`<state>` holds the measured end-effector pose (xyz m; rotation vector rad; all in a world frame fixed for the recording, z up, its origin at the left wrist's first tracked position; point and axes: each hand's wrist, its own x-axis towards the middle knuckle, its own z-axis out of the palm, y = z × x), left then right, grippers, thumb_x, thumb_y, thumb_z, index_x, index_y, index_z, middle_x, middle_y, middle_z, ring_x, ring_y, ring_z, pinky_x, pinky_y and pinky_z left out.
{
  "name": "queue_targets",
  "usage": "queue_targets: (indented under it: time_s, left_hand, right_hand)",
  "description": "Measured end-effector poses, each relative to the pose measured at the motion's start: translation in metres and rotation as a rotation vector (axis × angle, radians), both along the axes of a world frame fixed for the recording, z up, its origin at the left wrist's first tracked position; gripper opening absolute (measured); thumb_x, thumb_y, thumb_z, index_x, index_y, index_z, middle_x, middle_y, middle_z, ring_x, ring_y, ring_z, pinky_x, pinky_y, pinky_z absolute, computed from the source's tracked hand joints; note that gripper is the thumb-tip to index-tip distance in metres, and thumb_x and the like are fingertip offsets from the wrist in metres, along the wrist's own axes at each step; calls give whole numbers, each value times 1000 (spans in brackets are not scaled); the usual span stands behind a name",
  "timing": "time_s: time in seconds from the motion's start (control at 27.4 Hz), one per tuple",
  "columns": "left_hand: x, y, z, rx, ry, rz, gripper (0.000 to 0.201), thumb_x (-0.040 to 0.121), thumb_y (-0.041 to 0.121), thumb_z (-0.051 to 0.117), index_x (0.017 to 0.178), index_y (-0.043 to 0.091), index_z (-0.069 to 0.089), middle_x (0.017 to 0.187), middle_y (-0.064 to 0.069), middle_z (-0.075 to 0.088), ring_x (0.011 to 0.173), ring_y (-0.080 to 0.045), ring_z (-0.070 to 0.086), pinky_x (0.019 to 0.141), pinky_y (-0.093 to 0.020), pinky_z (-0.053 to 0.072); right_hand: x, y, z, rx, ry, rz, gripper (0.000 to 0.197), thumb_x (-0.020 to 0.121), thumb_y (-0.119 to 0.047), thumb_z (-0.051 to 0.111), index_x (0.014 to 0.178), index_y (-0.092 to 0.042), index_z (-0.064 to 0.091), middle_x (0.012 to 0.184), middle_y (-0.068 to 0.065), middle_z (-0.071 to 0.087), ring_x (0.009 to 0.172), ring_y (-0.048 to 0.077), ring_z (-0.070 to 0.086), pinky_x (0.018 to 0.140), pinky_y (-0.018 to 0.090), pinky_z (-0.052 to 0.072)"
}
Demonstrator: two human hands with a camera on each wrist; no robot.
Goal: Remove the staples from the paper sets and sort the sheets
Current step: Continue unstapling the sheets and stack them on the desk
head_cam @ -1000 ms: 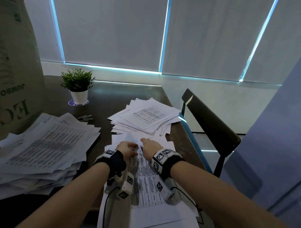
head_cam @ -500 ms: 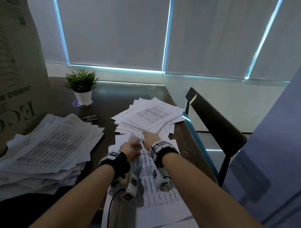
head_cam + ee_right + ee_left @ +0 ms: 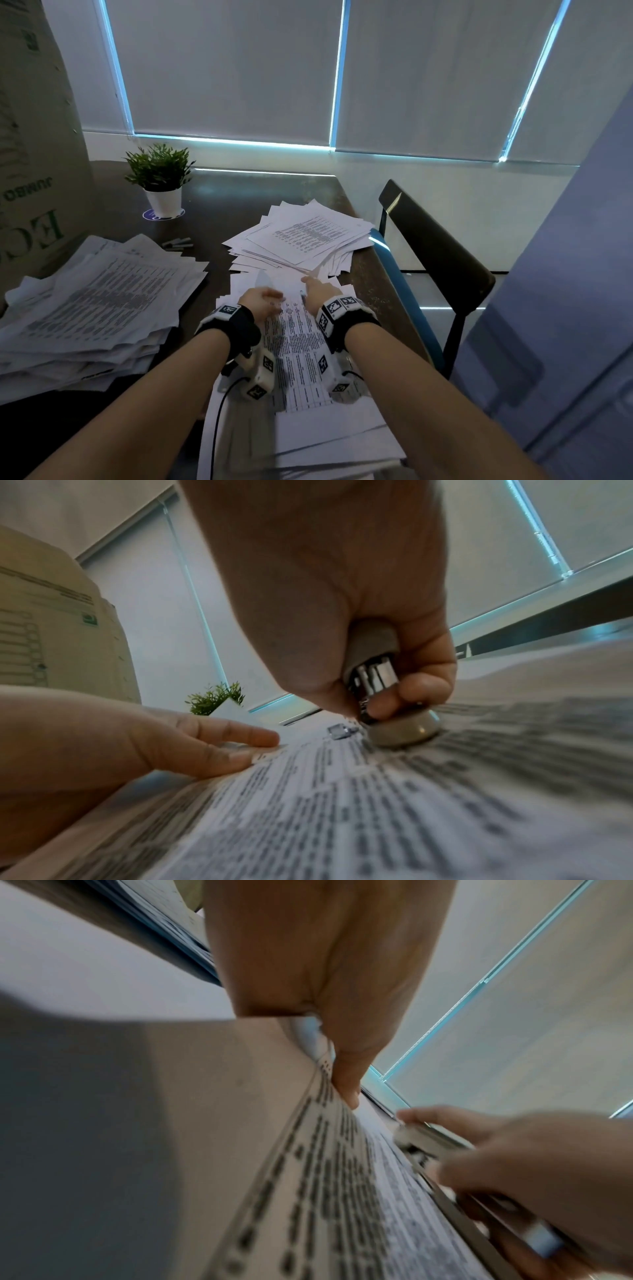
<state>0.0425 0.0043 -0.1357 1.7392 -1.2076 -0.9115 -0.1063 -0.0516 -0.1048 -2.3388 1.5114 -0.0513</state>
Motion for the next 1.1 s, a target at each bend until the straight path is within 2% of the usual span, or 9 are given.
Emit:
queue_targets:
  time_s: [0.07, 0.18, 0.29, 0.4, 0.51, 0.62, 0.77, 0.91, 1.1]
  left_hand:
    - [2, 1, 3, 34, -124, -21, 54, 86, -6, 62, 136, 9, 49, 137, -14, 50, 109, -26, 56, 79, -17, 44]
    - [8, 1, 8, 75, -50, -3, 96, 81, -12, 63, 153, 21, 8, 152, -22, 24, 117, -35, 51, 88, -33, 45]
    - [24, 2, 6, 115, -56, 159, 115, 70, -9, 75, 153, 21, 1, 144, -26, 35, 121, -44, 48, 96, -48, 46]
    - [40, 1, -3, 146, -184, 180, 91, 66, 11, 86, 142, 2, 37, 136, -21, 50, 119, -35, 54, 101, -45, 45]
    - [40, 7, 19, 24, -30, 257, 36, 72, 8, 81, 103, -4, 66, 109, -19, 68, 94, -29, 65, 90, -43, 52]
    - [34, 10, 57, -174, 181, 285, 30, 79, 3, 74, 106, -5, 66, 104, -16, 68, 87, -28, 63, 79, -38, 52]
    - [36, 1, 105, -371, 326, 279, 32, 80, 14, 75, 108, 1, 66, 96, -11, 69, 74, -17, 63, 60, -27, 52]
    - [32, -15, 125, -467, 477, 363, 32, 84, 19, 71, 110, 3, 64, 94, -6, 67, 76, -19, 62, 77, -34, 53]
    - [41, -44, 106, -106, 488, 314, 21, 91, 8, 61, 106, -6, 61, 74, -11, 63, 62, -25, 60, 59, -28, 48]
  right_hand:
    - [-19, 3, 1, 14, 29, -13, 52, 105, -19, 36, 155, -21, 22, 150, 14, 42, 128, 34, 50, 98, 41, 45]
    - [-57, 5, 6, -39, 63, -99, 47, 102, -27, 37, 149, -23, 32, 138, 14, 55, 119, 35, 57, 97, 45, 47]
    - [-97, 4, 4, -95, 10, -226, 44, 101, -37, 37, 141, -18, 40, 134, 14, 57, 116, 35, 58, 95, 43, 44]
    - [-116, 3, 5, -15, 35, -217, 50, 103, -34, 39, 149, -16, 30, 143, 17, 49, 122, 36, 54, 99, 41, 43]
    - [-120, 0, 16, -129, 129, -237, 51, 102, -39, 38, 147, -15, 36, 149, 18, 38, 131, 37, 43, 106, 45, 37]
    - [-113, -6, 28, -247, -52, -278, 57, 99, -51, 39, 140, -12, 45, 140, 16, 46, 129, 33, 42, 105, 44, 36]
    - [-96, -20, 27, 208, -539, -132, 71, 84, -67, 54, 128, -11, 58, 129, 6, 62, 112, 21, 59, 101, 38, 45]
    - [-88, -26, 22, 424, -661, -28, 25, 86, -31, 74, 102, -12, 69, 106, 4, 72, 100, 19, 68, 96, 35, 52]
    - [-73, -53, 22, 359, -1060, -253, 28, 89, -12, 70, 114, 1, 66, 115, 15, 71, 103, 31, 68, 96, 47, 53]
